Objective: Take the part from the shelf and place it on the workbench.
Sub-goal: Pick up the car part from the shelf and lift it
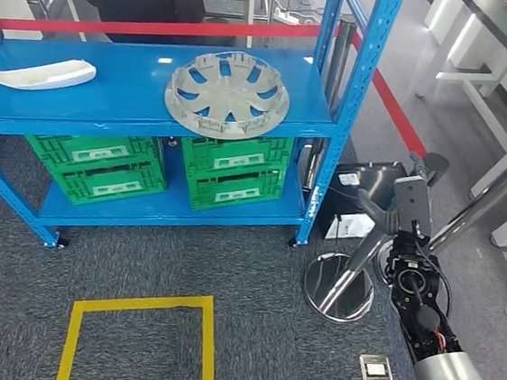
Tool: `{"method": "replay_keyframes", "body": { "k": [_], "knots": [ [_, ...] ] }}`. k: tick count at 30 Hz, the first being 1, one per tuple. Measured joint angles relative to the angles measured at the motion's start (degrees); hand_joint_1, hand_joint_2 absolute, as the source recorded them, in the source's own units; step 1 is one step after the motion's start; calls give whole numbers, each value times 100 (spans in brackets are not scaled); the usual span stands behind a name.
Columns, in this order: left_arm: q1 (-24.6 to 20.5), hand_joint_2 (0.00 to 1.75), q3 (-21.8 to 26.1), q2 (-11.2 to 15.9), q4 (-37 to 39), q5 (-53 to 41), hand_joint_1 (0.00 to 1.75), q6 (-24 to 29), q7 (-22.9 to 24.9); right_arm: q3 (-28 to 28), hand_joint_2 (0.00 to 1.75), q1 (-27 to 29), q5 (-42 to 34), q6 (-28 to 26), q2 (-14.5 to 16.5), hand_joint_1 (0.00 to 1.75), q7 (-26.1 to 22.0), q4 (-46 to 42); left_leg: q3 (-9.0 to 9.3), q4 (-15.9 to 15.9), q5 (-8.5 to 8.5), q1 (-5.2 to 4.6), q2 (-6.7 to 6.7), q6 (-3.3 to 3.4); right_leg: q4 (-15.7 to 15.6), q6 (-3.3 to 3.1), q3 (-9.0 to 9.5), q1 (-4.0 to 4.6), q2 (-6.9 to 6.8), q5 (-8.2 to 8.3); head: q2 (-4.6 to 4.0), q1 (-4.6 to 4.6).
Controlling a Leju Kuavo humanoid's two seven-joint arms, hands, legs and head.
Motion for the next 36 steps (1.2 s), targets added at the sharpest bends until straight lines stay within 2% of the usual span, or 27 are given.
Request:
{"method": "replay_keyframes", "body": {
  "k": [1,3,4,5,6,7,9,12,13,14,15,16,17,18,19,21,23,25,27,30,31,34,35,36],
  "knots": [
    [5,0,0,-8,1,3,0,12,2,2,175,-20,21,14,0,0,9,3,93,-15,-75,-5,-7,-4,-353,-57,-30,26,-9,283,0,2],
    [-4,0,0,-54,7,16,0,24,9,11,175,-88,102,89,-1,0,54,18,249,-46,-203,-16,-41,-26,-1083,-216,-54,122,38,1354,0,-5],
    [-14,0,0,-74,10,26,0,25,13,22,175,-156,156,144,-2,0,92,26,313,-69,-247,-17,-61,-34,-1333,-299,-36,158,80,1830,1,-4],
    [-29,0,0,-88,13,37,0,25,12,42,175,-257,217,201,-2,0,134,34,365,-56,-266,-30,-80,-43,-1476,-356,-5,180,125,2103,1,-3],
    [-42,0,0,-85,13,48,0,25,8,77,175,-386,272,259,2,0,180,42,391,-32,-271,-46,-93,-52,-1538,-388,58,161,155,2174,1,9],
    [-50,0,0,-60,13,56,0,24,2,122,175,-514,318,301,10,0,217,48,395,38,-272,-65,-89,-59,-1590,-390,139,120,147,2218,1,20],
    [-81,0,-1,-55,13,75,0,10,-21,217,175,-693,378,372,25,0,274,62,187,424,-347,-63,-55,-154,-1655,-360,274,31,115,2222,1,24],
    [-110,0,-2,-52,13,88,0,-7,-51,323,175,-763,409,423,44,0,317,98,-527,1421,-800,99,1,-389,-1674,-274,355,-71,51,2153,1,8],
    [-105,0,-2,-48,13,89,0,-10,-56,366,175,-773,417,431,55,0,320,114,-712,1590,-932,162,13,-462,-1667,-232,378,-112,41,2114,1,6],
    [-90,0,-2,-48,13,90,0,-15,-58,410,175,-787,424,437,65,0,320,132,-811,1572,-961,225,25,-537,-1648,-190,404,-161,40,2068,1,4],
    [-74,0,-2,-44,13,90,0,-18,-59,453,175,-802,430,445,71,0,320,153,-821,1371,-848,286,38,-614,-1615,-142,432,-212,41,2014,1,2],
    [-60,0,-2,-40,13,88,0,-19,-60,496,175,-820,436,460,74,0,320,173,-763,1016,-582,350,52,-693,-1560,-84,454,-264,41,1948,1,0],
    [-48,0,-2,-38,13,84,0,-19,-59,533,175,-839,438,492,76,0,321,192,-691,625,-243,407,86,-759,-1482,-19,465,-301,38,1872,1,-9],
    [-48,0,-2,-37,13,76,0,-19,-56,562,175,-857,440,542,77,0,330,207,-639,346,-12,437,128,-763,-1406,45,455,-320,36,1798,1,-20],
    [-53,0,-2,-36,13,64,0,-19,-50,582,175,-876,441,606,77,0,347,215,-621,188,163,447,158,-723,-1338,108,439,-321,30,1727,1,-25],
    [-65,0,-3,-34,13,35,0,-21,-17,623,175,-920,449,769,76,0,403,225,-659,231,194,430,188,-547,-1273,196,417,-308,24,1628,1,-23],
    [-91,0,-8,-36,13,3,0,-25,20,696,175,-985,486,940,79,0,469,244,-681,262,240,445,170,-469,-1263,175,436,-308,24,1615,1,-6],
    [-147,0,-14,-40,13,-18,0,-32,42,774,175,-1096,533,1095,81,0,534,288,-689,254,249,450,133,-451,-1289,96,458,-308,21,1645,1,11],
    [-191,0,-18,-42,13,-23,0,-39,60,869,175,-1268,561,1227,93,0,578,368,-685,251,231,435,98,-419,-1352,46,496,-308,3,1641,1,16],
    [-229,0,-20,-42,13,-22,0,-40,89,1020,175,-1510,569,1343,168,0,580,547,-680,253,210,413,86,-385,-1427,28,541,-310,-18,1615,1,16],
    [-241,0,-20,-42,13,-22,0,-38,98,1062,175,-1566,568,1354,202,0,565,617,-680,253,207,409,85,-379,-1437,64,545,-313,-22,1616,1,16],
    [-260,0,-20,-42,13,-22,0,-28,112,1161,175,-1671,558,1344,279,0,513,814,-680,255,205,400,84,-374,-1461,257,553,-325,-26,1624,1,15],
    [-262,0,-20,-42,13,-22,0,-27,113,1182,175,-1687,554,1340,295,0,502,864,-677,252,206,396,84,-372,-1464,298,554,-327,-26,1625,1,15],
    [-262,0,-20,-42,13,-22,0,-26,113,1197,175,-1699,553,1338,310,0,496,908,-672,247,209,393,84,-369,-1463,313,552,-326,-26,1625,1,15]
  ]
}}
